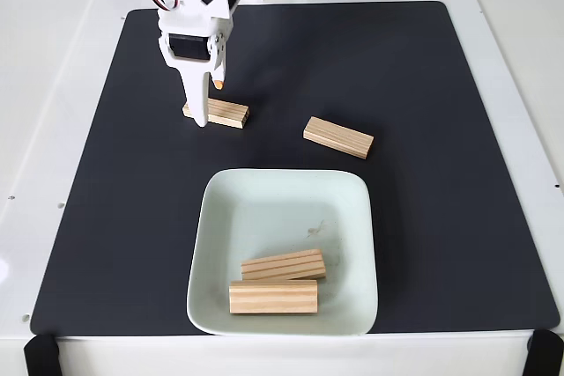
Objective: Pick up the wooden block and place them on the plate.
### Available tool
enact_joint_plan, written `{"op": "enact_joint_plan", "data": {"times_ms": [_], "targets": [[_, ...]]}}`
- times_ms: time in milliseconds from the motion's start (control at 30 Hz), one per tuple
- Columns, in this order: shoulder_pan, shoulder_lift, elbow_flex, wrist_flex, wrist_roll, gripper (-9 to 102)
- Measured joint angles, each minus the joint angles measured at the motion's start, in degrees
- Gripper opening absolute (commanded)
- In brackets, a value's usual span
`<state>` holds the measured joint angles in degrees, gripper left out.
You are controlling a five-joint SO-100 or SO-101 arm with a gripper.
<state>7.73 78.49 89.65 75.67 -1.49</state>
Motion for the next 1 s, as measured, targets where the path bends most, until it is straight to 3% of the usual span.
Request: {"op": "enact_joint_plan", "data": {"times_ms": [400,667,1000], "targets": [[0.09,-3.96,0.00,-2.37,0.79,27],[0.09,-5.10,-0.09,-3.87,0.88,0],[0.00,-5.10,-0.09,-3.87,0.88,0]]}}
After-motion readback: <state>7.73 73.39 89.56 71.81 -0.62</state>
